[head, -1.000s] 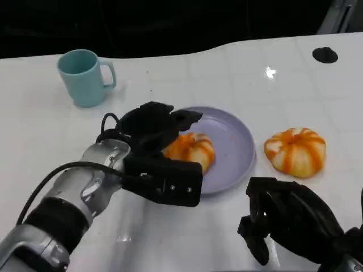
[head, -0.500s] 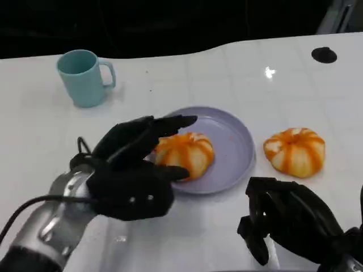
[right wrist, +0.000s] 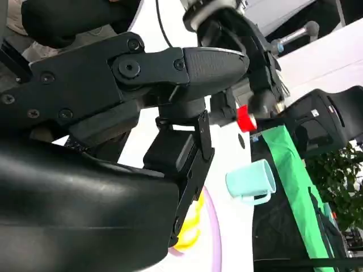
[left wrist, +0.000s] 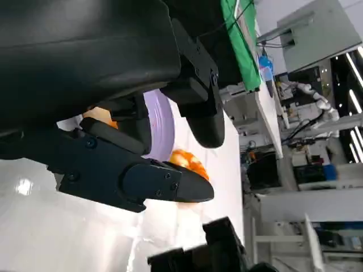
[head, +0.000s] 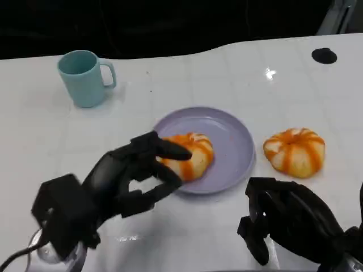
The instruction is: Grasp the bread from the table and place it into the plate.
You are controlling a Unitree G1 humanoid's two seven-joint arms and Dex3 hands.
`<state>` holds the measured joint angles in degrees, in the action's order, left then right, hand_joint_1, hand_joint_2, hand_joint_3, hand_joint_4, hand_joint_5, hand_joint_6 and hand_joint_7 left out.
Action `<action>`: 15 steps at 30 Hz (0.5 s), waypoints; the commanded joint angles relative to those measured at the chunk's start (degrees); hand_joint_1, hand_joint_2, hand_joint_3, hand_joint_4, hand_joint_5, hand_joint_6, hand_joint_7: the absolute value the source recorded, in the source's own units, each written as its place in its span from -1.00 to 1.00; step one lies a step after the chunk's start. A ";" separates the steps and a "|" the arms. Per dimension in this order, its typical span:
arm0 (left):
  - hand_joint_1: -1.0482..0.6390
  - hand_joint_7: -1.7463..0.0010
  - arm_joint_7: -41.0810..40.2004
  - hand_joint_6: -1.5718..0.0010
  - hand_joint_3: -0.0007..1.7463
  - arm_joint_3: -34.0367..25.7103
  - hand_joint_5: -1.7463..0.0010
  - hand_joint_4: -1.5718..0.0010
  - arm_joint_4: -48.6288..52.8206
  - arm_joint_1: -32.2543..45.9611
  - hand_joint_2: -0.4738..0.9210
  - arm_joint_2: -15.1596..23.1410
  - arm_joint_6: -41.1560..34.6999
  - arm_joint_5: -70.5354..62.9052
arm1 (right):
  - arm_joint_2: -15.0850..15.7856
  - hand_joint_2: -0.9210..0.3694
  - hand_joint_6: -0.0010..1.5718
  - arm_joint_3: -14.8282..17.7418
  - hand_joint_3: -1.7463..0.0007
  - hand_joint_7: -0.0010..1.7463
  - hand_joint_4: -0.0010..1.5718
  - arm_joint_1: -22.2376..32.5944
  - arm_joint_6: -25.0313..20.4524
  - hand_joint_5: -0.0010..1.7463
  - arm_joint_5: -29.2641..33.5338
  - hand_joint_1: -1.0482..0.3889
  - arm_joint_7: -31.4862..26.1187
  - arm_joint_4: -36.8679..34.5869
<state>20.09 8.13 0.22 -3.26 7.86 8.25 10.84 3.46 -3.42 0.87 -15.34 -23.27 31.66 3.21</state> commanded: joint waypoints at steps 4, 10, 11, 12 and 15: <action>-0.44 -0.84 0.87 0.43 -0.56 -1.12 -1.00 0.24 -7.33 9.94 1.00 -2.47 -3.76 6.17 | 0.82 -1.00 0.36 0.28 0.58 0.77 0.62 0.02 0.41 0.83 -0.12 -0.80 0.46 0.07; -0.52 -1.00 -1.14 0.32 -0.53 -1.04 -1.00 0.01 -13.03 17.42 1.00 -4.82 -8.49 8.78 | 0.80 -1.00 0.38 0.03 0.59 0.77 0.64 0.28 0.10 0.84 0.17 -0.82 -0.07 0.86; -0.53 -1.00 -1.33 0.29 -0.54 -1.11 -1.00 -0.01 -13.55 17.87 1.00 -5.06 -9.28 9.09 | 0.79 -1.00 0.38 0.03 0.59 0.77 0.64 0.28 0.05 0.84 0.10 -0.81 -0.05 0.88; -0.53 -1.00 -1.65 0.26 -0.56 -1.36 -1.00 -0.04 -13.91 18.47 1.00 -5.82 -10.31 10.23 | 0.78 -1.00 0.38 0.06 0.60 0.77 0.64 0.26 -0.09 0.84 0.03 -0.82 -0.10 0.89; -0.52 -1.00 -1.31 0.17 -0.59 -2.00 -1.00 -0.13 -13.84 19.19 1.00 -7.22 -11.58 12.43 | 0.75 -1.00 0.38 0.11 0.60 0.77 0.63 0.28 -0.38 0.85 -0.08 -0.82 -0.27 1.00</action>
<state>19.33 6.88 -12.76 15.19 1.30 -2.25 21.64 3.54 -3.59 0.85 -15.37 -23.17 31.76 3.44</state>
